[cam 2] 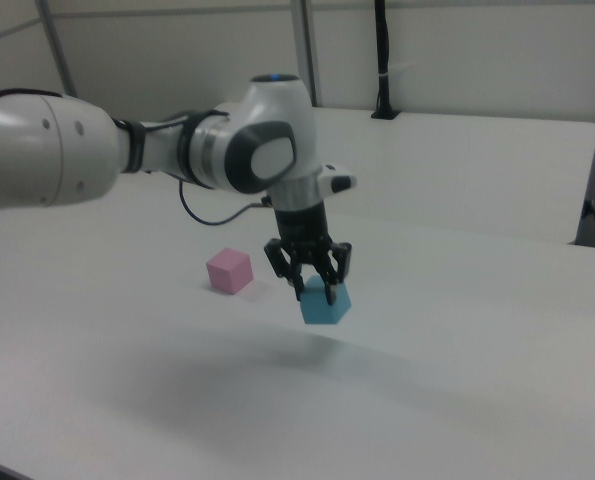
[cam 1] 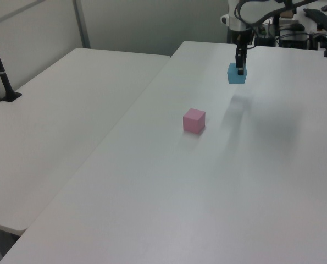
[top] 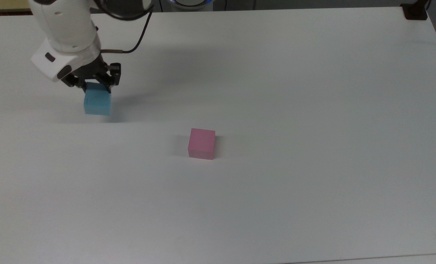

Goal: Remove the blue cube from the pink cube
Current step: 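Lift the light-blue cube off the pink cube and carry it aside, then lower the light-blue cube onto the table and open the gripper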

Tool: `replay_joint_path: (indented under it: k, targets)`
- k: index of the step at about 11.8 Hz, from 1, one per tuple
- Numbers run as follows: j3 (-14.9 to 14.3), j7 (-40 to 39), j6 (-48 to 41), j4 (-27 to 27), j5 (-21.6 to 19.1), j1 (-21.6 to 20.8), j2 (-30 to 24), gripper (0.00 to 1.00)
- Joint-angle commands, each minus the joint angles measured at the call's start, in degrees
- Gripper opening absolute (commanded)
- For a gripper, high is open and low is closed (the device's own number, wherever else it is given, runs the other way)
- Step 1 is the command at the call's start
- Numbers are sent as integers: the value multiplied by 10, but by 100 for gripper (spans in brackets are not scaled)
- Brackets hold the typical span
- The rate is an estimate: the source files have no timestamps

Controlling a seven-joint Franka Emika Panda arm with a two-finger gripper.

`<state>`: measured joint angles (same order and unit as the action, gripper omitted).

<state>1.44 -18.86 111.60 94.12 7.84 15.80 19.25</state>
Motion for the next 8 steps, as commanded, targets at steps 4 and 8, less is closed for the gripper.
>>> replay_joint_path:
  k: [4,8]
  targets:
    - [2,-28,199,99,8,26,23,38]
    - [2,-19,191,90,2,32,31,100]
